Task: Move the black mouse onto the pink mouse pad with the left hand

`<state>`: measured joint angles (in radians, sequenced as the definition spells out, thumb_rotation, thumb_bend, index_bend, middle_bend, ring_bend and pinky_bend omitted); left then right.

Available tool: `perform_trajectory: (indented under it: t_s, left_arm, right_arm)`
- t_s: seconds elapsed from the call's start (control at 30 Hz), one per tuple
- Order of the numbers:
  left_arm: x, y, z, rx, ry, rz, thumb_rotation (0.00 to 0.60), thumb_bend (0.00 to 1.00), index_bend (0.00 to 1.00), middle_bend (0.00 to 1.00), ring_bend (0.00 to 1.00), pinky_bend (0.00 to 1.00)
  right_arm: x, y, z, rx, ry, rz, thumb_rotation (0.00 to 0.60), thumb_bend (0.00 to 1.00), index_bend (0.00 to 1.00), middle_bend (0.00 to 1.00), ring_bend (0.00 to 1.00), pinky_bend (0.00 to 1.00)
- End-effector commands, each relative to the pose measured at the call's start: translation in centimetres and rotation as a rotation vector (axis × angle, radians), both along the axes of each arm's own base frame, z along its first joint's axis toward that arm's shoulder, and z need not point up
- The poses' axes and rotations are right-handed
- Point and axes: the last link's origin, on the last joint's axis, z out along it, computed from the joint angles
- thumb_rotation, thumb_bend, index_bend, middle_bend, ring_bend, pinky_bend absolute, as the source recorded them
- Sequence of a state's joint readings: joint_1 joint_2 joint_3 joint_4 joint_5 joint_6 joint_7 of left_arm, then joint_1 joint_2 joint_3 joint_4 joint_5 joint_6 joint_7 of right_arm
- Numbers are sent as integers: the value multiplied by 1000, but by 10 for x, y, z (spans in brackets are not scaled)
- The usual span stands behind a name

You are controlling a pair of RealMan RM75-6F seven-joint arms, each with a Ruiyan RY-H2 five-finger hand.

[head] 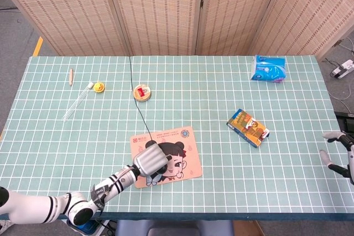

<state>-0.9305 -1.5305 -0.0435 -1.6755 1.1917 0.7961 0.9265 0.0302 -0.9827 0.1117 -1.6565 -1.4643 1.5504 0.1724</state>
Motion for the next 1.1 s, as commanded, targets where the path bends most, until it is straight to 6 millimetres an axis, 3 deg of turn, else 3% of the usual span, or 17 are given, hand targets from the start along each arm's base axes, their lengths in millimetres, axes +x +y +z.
perform_trajectory:
  t_s: [0.03,0.33,0.6,0.93,1.1]
  left_arm:
    - [4,0,-3,6,15,-4,600,254,519,1000,1000,1000]
    - [13,-2,4,35,36,-8,600,255,270,1000,1000,1000]
    - [6,-9,23,87,61,14,600,255,201,1000,1000,1000]
    - [-38,-21,83,240,53,177,600,255,209,997,1000,1000]
    - [-69,-30,120,318,-25,286,600,255,245,902,949,1000]
  right_arm:
    - [0,0,1,1,-1,0,600,282,393,468,396,408]
    - [1,1,1,1,-8,5,600,282,393,468,396,408]
    - [4,2,-2,26,-10,18,600,282,393,468,396,408]
    - [4,2,-4,28,-2,16,600,281,393,468,396,408]
    - [4,1,-7,33,7,8,600,281,393,468,395,408]
